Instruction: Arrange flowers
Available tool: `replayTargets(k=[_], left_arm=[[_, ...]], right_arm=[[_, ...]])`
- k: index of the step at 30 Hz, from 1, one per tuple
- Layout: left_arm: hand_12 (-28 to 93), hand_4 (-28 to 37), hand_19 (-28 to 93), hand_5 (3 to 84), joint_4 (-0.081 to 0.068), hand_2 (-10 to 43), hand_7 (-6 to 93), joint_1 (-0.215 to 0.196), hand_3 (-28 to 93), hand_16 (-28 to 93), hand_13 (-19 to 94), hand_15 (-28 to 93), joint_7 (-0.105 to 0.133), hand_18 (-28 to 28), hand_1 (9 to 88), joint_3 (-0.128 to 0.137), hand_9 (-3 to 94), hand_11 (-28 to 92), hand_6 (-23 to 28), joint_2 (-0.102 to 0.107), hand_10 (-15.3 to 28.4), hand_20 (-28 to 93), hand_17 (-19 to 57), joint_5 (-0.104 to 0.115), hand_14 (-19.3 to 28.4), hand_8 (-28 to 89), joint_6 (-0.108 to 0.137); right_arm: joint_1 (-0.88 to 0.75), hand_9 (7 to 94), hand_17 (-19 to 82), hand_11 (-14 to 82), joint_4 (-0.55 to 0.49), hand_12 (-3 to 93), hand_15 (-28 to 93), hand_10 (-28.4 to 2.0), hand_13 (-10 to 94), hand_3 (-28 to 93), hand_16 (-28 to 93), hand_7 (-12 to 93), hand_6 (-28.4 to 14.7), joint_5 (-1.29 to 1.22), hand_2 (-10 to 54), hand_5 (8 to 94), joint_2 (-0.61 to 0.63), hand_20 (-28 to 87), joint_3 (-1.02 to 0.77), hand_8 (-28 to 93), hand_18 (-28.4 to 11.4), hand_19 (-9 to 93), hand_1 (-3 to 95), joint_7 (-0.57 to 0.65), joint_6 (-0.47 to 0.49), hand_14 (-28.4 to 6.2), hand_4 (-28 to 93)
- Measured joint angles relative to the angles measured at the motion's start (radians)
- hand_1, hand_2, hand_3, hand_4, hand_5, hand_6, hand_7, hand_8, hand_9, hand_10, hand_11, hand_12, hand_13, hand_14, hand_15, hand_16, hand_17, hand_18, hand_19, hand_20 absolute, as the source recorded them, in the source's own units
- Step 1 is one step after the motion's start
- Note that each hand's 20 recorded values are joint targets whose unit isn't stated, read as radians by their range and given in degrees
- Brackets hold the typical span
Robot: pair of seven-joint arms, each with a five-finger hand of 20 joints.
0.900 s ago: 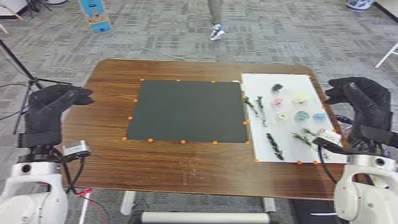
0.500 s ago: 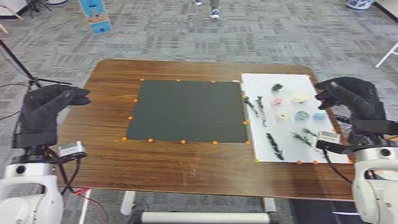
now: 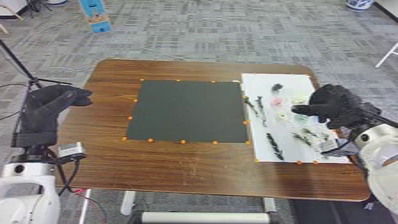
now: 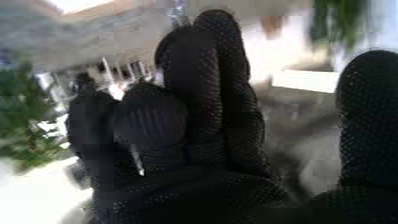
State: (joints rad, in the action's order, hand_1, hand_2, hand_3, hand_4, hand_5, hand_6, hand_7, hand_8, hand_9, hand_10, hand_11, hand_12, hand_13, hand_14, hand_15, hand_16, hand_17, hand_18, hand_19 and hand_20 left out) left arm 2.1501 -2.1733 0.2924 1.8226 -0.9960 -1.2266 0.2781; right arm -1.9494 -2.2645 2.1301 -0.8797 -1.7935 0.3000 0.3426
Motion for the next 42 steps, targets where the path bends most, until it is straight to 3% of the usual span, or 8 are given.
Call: replayTargets(k=[10,19,29,37,42], left_arm=[[25,-19.4,30,61.4,0.009,-2.3,40.9,-0.004,74,6,46,56,-0.014,13.1,25.3,0.013,60.6,41,1.2,0.006,14.1,41,7.9,-0.006,17.7,-11,-0.011],[25,-19.2,30,61.5,0.011,-2.4,40.4,-0.003,74,7,46,56,-0.016,13.1,25.2,0.007,60.4,41,1.3,0.009,14.1,41,7.9,-0.007,17.7,-11,-0.021],[25,-19.2,30,61.5,0.014,-2.4,39.9,-0.005,74,6,46,56,-0.018,13.2,25.3,-0.002,60.3,41,1.4,0.008,14.1,41,7.9,-0.007,17.9,-11,-0.028],[25,-19.2,30,61.5,0.016,-2.3,39.5,-0.008,74,6,46,56,-0.022,13.1,25.4,-0.010,60.2,41,1.5,0.002,14.3,40,8.0,-0.010,17.8,-10,-0.034],[25,-19.3,30,61.6,0.017,-2.3,39.3,-0.012,74,6,46,56,-0.025,13.1,25.4,-0.011,60.2,41,1.6,-0.002,14.3,40,8.1,-0.011,17.8,-10,-0.037]], right_arm=[[0.098,86.6,52,45.2,0.052,40.8,72,-12.7,82,57,44,48,-0.2,0.039,-5.4,75.5,0.136,69,0.224,-2,-25.9,93,17.7,0.134,0.196,-10.8,-12],[0.249,88.8,54,43.1,0.154,39.6,70,-12.2,85,56,43,45,-0.1,0.109,-5.3,77.6,0.174,68,0.456,-1,-25.1,93,17.5,0.149,0.244,-9.5,-11],[0.304,89.6,55,42.3,0.222,39.2,69,-11.9,86,57,44,45,0.0,0.197,-4.8,78.3,0.162,68,0.545,0,-24.7,93,18.0,0.149,0.262,-9.0,-11],[0.342,91.3,57,41.3,0.251,38.6,67,-11.1,88,59,43,44,0.6,0.210,-0.2,79.9,0.138,67,0.574,-1,-23.5,93,29.1,0.175,0.274,-7.3,-11],[0.397,91.6,57,40.0,0.255,38.6,66,-11.1,88,60,43,38,0.4,0.173,4.0,81.4,0.098,66,0.602,-2,-23.0,93,35.8,0.252,0.354,-7.2,-9]])
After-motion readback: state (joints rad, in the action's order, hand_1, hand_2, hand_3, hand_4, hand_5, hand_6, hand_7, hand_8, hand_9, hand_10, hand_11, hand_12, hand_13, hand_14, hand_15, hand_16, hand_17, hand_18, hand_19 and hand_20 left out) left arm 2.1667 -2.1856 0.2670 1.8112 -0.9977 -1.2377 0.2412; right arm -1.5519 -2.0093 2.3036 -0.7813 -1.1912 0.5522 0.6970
